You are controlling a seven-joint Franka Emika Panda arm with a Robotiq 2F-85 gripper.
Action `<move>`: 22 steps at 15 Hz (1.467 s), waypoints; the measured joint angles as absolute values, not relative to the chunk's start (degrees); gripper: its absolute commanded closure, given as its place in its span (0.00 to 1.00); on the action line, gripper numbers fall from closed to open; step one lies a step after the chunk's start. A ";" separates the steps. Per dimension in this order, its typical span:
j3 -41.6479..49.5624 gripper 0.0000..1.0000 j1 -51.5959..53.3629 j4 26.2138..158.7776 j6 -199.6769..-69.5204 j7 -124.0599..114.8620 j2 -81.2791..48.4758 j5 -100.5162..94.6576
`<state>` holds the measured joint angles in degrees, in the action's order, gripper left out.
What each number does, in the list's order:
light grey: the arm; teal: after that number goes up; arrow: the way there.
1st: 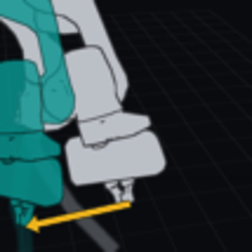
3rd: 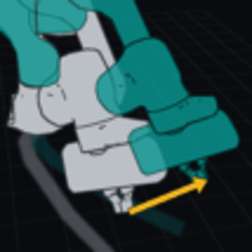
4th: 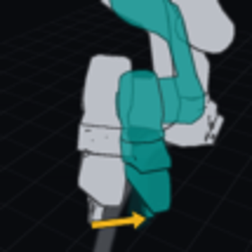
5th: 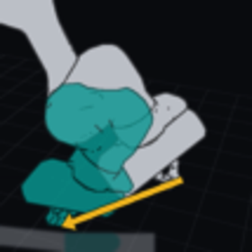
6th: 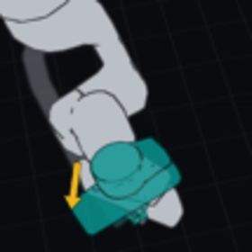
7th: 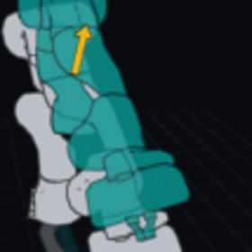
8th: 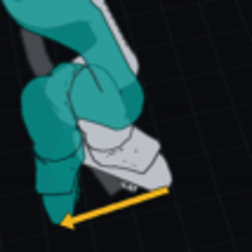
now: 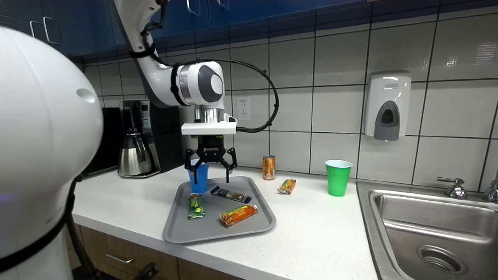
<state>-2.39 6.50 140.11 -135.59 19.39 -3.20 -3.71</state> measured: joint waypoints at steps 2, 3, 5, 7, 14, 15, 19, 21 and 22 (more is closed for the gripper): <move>-2.39 0.00 6.50 140.11 -135.59 19.39 -3.20 -3.71; -2.39 0.00 6.50 140.11 -135.59 19.39 -3.21 -3.71; -2.39 0.00 6.50 140.11 -135.59 19.39 -3.21 -3.71; -2.39 0.00 6.50 140.11 -135.59 19.39 -3.21 -3.71; -2.42 0.00 6.41 140.16 -137.53 22.00 -3.25 -3.71; -2.49 0.00 6.41 140.18 -138.38 23.07 -3.26 -3.69; -3.42 0.00 6.41 140.34 -141.82 28.67 -3.81 -0.67; -4.14 0.00 6.41 140.34 -142.93 31.44 -4.43 1.81; -4.49 0.00 6.41 140.34 -143.36 32.72 -4.74 2.94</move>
<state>-4.49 6.41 140.34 -143.36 32.72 -4.74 2.94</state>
